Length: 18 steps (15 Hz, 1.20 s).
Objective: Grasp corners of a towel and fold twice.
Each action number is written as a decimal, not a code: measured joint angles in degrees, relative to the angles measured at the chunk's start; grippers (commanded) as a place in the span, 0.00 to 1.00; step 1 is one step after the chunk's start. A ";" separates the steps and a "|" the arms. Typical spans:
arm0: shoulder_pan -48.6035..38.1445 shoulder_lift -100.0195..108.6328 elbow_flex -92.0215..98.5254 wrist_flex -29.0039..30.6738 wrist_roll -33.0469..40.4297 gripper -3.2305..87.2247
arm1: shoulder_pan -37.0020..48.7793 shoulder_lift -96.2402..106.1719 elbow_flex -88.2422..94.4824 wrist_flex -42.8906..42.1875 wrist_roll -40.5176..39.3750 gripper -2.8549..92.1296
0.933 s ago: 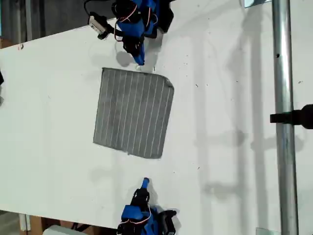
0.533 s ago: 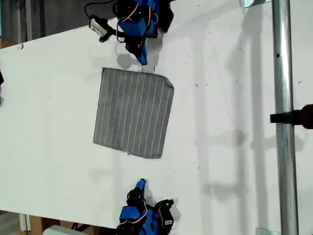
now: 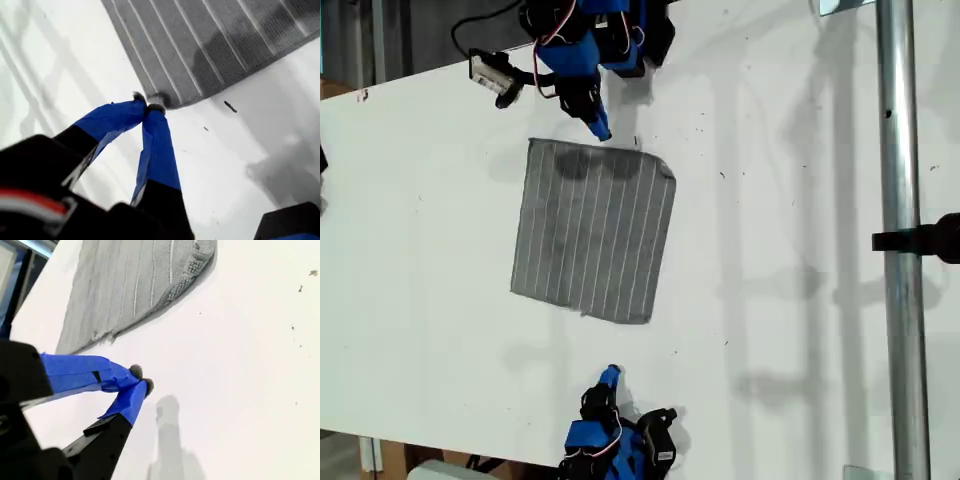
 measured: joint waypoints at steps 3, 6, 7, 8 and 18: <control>0.00 0.00 0.00 0.00 -0.26 0.00 | -7.12 -29.62 -24.17 4.31 -1.41 0.03; 0.00 0.00 0.00 0.00 -0.44 0.00 | -13.10 -47.81 -42.45 13.45 -1.49 0.19; -0.09 0.00 0.00 0.00 -0.44 0.00 | -13.27 -47.99 -43.59 16.35 -1.58 0.30; -0.09 0.00 0.00 0.00 -0.44 0.00 | -12.74 -47.99 -43.86 18.11 -2.46 0.43; -0.35 0.00 0.00 0.00 -0.44 0.00 | -9.05 -43.15 -13.97 -2.64 -9.76 0.46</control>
